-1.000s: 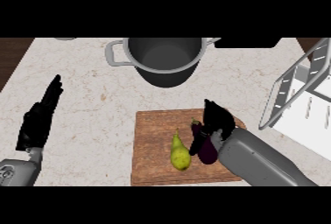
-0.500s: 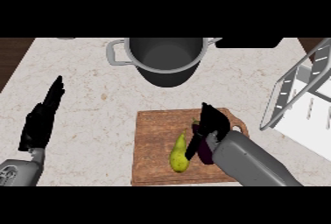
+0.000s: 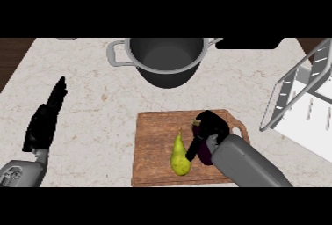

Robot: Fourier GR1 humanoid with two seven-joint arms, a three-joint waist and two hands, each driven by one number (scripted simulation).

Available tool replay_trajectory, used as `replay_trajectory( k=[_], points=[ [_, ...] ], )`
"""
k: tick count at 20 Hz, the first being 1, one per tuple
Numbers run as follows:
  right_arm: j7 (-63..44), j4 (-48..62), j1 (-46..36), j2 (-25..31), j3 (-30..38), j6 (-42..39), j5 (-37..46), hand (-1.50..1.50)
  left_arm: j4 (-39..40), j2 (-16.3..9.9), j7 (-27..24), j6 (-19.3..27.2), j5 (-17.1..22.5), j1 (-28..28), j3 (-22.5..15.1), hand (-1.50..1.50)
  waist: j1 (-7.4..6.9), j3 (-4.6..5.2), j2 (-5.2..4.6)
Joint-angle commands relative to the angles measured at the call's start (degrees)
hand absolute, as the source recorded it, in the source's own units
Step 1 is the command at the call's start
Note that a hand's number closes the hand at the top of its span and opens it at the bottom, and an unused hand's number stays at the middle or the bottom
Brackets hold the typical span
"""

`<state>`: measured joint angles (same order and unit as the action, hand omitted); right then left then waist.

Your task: Pick the eggplant from the cutting board and place it in the tiered basket

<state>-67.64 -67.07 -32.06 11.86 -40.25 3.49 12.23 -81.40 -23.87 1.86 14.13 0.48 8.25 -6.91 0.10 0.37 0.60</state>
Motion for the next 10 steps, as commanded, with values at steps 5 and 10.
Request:
replay_trajectory(
  k=[5,10],
  points=[
    [-4.47,2.97,0.19,-2.28,-4.15,-6.57,3.38,1.50,0.35,1.79,-0.41,0.25,-1.58,0.82,0.02,0.00,-0.25,-0.35,-0.54],
    [-1.65,5.32,1.55,-5.55,1.72,0.35,4.67,1.50,-0.28,-0.19,-1.82,-2.55,-0.09,-1.57,2.64,0.00,-0.46,-0.36,-0.63]
  ],
)
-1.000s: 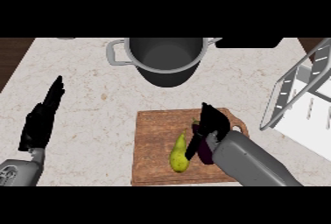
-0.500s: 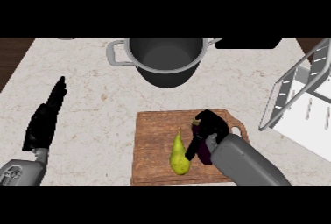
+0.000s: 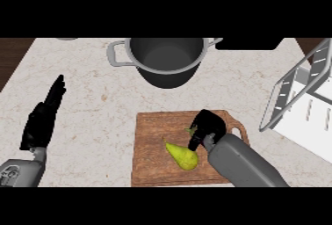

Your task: Pick the eggplant from the cutting board and place it in the tiered basket

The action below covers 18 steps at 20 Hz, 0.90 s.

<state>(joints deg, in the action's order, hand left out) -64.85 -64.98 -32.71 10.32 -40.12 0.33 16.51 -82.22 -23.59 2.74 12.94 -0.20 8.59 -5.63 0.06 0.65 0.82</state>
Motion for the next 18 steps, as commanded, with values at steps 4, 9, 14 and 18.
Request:
replay_trajectory(
  k=[4,9,14,18],
  points=[
    [-12.68,-8.26,1.67,-3.14,3.93,2.42,2.98,1.50,0.91,1.14,1.21,-0.08,-1.25,0.35,0.58,0.00,0.44,-0.62,-0.58],
    [-7.71,-3.20,-5.99,-5.24,7.55,11.61,13.56,1.50,0.32,1.48,0.57,0.35,-2.56,0.20,0.08,0.00,-0.07,-0.61,-0.73],
    [-5.33,-3.17,-7.93,-5.87,11.16,24.70,25.50,1.50,-1.54,0.74,0.30,-1.13,-1.43,-1.86,0.35,0.00,-0.07,-0.62,-0.26],
    [-5.95,-4.18,-13.44,-1.81,14.81,26.68,35.81,1.50,-2.41,-0.14,2.72,-1.50,-0.65,-1.32,1.52,0.00,0.17,-0.61,-0.07]
  ],
)
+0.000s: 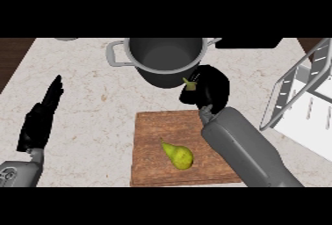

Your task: Pick the eggplant from the cutting board and place it in the tiered basket

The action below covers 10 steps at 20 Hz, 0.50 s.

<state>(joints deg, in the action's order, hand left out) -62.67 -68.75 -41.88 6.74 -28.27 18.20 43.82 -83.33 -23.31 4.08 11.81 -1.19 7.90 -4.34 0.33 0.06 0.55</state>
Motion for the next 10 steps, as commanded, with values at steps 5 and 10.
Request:
replay_trajectory(
  k=[5,10],
  points=[
    [-13.14,-8.24,-8.31,3.18,6.21,2.22,18.32,1.50,1.04,0.69,-1.19,-0.18,-0.25,-0.24,0.32,0.00,1.15,0.05,0.17],
    [-14.54,-15.68,-7.36,8.31,9.55,-10.20,23.43,1.50,0.67,0.85,0.09,0.53,-1.00,-0.43,0.65,0.00,1.59,0.00,0.29]
  ],
)
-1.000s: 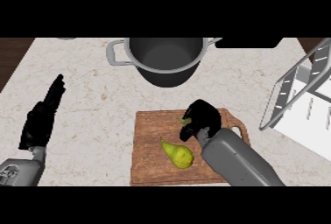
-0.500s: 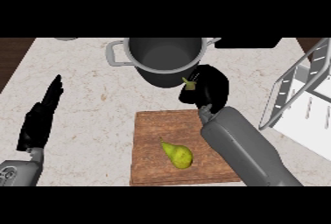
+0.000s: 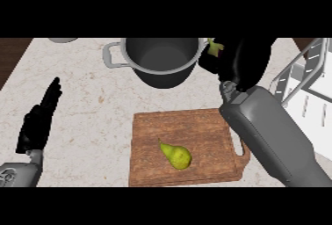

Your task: Pick the eggplant from the cutting board and place it in the tiered basket

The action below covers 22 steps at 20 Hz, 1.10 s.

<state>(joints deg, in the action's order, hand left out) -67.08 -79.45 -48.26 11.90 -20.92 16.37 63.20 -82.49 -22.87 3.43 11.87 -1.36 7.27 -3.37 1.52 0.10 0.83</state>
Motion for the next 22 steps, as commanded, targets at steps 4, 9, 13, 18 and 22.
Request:
replay_trajectory(
  k=[4,9,13,18,22],
  points=[
    [-9.47,-6.83,-2.77,4.37,5.10,-17.67,3.83,1.50,-0.75,-1.13,0.03,-2.15,0.86,-0.91,1.19,0.00,-0.50,-0.02,-0.19],
    [-4.80,-12.98,0.09,5.23,11.95,-17.72,-0.99,1.50,-0.57,0.69,0.87,-1.89,-0.52,1.18,0.43,0.00,-0.97,-0.08,-0.60],
    [1.71,-12.76,2.15,10.75,16.04,-22.47,-3.95,1.50,0.05,0.74,1.55,-1.82,-0.85,2.86,1.37,0.00,-1.03,-0.08,-0.73],
    [4.71,-10.76,8.45,15.44,16.04,-23.43,0.97,1.50,-0.32,1.25,-1.31,-1.72,-1.31,-0.58,1.51,0.00,-1.06,-0.06,-0.74],
    [5.64,-8.29,6.42,21.78,16.93,-32.17,2.66,1.50,0.71,1.23,-0.69,-2.52,-0.78,-0.23,2.01,0.00,-1.02,0.00,-0.63]
  ],
)
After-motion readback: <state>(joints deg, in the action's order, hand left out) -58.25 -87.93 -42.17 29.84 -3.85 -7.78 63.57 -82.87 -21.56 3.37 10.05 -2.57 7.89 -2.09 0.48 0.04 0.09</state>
